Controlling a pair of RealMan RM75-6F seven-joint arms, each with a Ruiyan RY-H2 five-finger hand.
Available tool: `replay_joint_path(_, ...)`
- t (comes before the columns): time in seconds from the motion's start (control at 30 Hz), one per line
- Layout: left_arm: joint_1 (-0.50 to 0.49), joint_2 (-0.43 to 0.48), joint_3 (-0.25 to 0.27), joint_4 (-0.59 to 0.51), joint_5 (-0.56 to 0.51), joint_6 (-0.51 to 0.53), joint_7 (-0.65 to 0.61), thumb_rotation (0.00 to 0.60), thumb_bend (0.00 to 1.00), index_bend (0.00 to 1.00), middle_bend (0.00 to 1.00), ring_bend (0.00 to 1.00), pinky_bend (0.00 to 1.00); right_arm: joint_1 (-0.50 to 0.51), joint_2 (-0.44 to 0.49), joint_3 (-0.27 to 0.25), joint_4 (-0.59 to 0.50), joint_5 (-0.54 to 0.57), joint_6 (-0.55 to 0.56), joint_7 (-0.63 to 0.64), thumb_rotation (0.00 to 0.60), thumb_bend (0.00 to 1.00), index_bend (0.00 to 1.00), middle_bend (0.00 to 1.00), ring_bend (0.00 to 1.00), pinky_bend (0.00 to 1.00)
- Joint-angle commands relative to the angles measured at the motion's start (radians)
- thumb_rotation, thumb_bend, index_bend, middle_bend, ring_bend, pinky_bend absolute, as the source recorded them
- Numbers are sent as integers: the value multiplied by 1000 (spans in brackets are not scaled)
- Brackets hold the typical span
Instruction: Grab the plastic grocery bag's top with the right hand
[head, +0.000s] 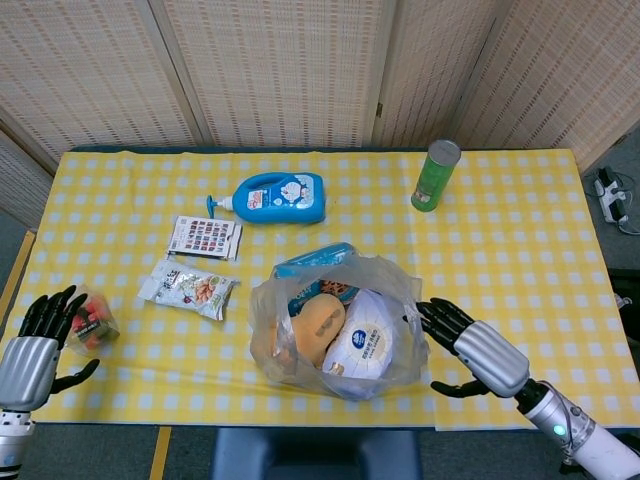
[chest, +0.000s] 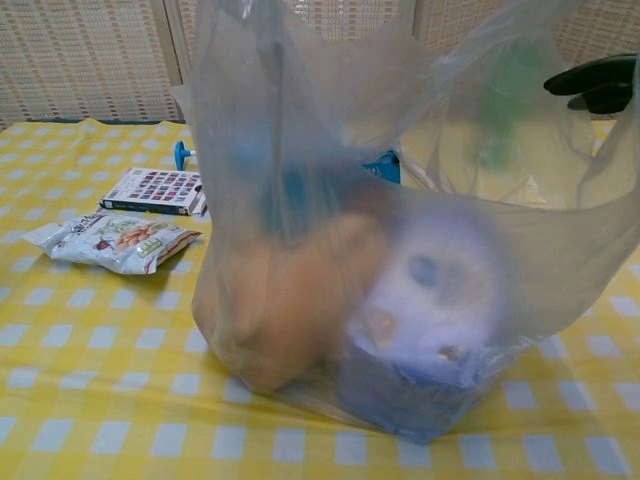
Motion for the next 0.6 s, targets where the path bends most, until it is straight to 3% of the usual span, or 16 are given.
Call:
replay_joint_path(0.03,1,1,-1,0,0,2,-2,600,223,0,53,65,0,22,-3,0,-15,-7,-13,9,600,247,0,0,0,0)
replay_joint_path(0.6,5,7,-2,1,5,12,-18,600,223,0,53,65,0,161,-82,10,0,3,-37,295,600,239,0,0,0,0)
